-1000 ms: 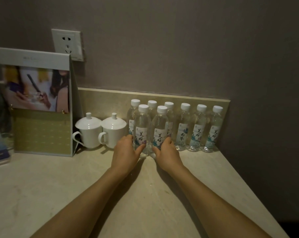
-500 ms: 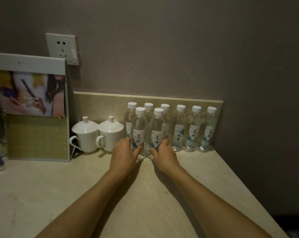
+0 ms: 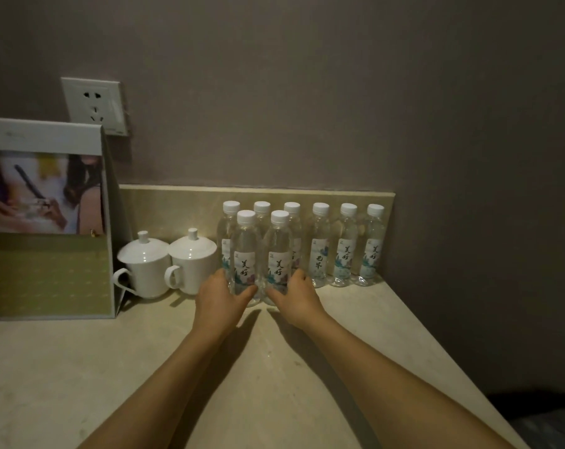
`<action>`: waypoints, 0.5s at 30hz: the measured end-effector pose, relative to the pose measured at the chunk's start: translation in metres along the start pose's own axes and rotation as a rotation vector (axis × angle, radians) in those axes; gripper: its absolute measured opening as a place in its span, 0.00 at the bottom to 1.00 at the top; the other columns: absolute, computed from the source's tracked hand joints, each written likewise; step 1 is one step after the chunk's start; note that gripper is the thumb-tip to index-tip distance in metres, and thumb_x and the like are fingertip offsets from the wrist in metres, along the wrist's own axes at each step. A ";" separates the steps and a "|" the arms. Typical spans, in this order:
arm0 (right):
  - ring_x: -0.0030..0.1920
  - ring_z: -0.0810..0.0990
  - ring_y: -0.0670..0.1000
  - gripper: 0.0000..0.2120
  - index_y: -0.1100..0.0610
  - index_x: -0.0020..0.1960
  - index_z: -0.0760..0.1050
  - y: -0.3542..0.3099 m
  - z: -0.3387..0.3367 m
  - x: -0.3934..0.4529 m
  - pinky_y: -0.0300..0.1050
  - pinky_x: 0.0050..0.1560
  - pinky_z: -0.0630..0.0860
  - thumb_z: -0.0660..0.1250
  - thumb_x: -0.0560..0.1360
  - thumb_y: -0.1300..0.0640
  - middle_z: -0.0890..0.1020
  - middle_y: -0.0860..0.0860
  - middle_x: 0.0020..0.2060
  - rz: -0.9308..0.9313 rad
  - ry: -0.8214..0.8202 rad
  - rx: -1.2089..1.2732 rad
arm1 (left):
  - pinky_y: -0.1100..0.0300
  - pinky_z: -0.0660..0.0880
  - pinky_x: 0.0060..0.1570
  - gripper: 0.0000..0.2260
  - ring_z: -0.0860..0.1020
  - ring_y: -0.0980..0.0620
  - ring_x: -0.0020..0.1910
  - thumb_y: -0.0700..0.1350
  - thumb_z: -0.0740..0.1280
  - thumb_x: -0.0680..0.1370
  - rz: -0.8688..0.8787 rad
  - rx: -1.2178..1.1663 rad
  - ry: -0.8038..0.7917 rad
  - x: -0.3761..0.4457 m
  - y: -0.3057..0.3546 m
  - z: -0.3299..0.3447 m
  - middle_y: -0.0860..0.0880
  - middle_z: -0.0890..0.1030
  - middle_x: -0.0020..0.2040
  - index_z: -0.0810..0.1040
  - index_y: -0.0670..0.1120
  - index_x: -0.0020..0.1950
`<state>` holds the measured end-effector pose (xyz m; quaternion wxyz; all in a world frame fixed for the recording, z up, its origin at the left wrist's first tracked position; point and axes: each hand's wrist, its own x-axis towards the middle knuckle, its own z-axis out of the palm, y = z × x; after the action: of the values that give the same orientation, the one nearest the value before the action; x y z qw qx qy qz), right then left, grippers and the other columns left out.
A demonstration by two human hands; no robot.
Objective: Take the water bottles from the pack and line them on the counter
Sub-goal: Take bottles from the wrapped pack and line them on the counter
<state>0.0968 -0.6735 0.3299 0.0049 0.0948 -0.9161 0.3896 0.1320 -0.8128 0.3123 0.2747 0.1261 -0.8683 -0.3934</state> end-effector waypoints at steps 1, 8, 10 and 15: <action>0.69 0.69 0.60 0.36 0.62 0.74 0.57 0.002 -0.003 -0.003 0.54 0.66 0.71 0.67 0.76 0.44 0.67 0.60 0.71 -0.009 0.002 0.014 | 0.54 0.77 0.49 0.19 0.80 0.46 0.52 0.51 0.74 0.74 -0.024 -0.016 0.018 -0.004 0.004 -0.001 0.46 0.82 0.54 0.78 0.44 0.60; 0.63 0.74 0.57 0.27 0.56 0.69 0.65 0.024 -0.060 -0.037 0.58 0.60 0.76 0.64 0.77 0.43 0.72 0.55 0.66 -0.033 0.130 0.117 | 0.49 0.76 0.45 0.09 0.77 0.47 0.42 0.50 0.66 0.78 -0.202 -0.441 0.141 -0.053 0.073 0.022 0.47 0.78 0.42 0.74 0.45 0.52; 0.62 0.75 0.56 0.24 0.55 0.68 0.66 0.037 -0.088 -0.050 0.55 0.60 0.75 0.63 0.77 0.44 0.75 0.54 0.64 -0.048 0.206 0.179 | 0.49 0.77 0.44 0.07 0.77 0.47 0.41 0.49 0.66 0.79 -0.151 -0.505 0.062 -0.067 0.106 0.037 0.46 0.77 0.40 0.75 0.46 0.48; 0.51 0.79 0.52 0.16 0.55 0.59 0.72 0.093 -0.168 -0.087 0.44 0.50 0.73 0.66 0.76 0.48 0.80 0.51 0.50 -0.087 0.388 0.272 | 0.47 0.78 0.48 0.06 0.80 0.45 0.45 0.50 0.65 0.79 -0.082 -0.548 -0.054 -0.113 0.183 0.087 0.47 0.80 0.43 0.76 0.49 0.45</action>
<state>0.1547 -0.4758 0.3731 0.1847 0.0574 -0.8322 0.5197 0.1738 -0.5897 0.3608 0.2589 0.0717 -0.7308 -0.6275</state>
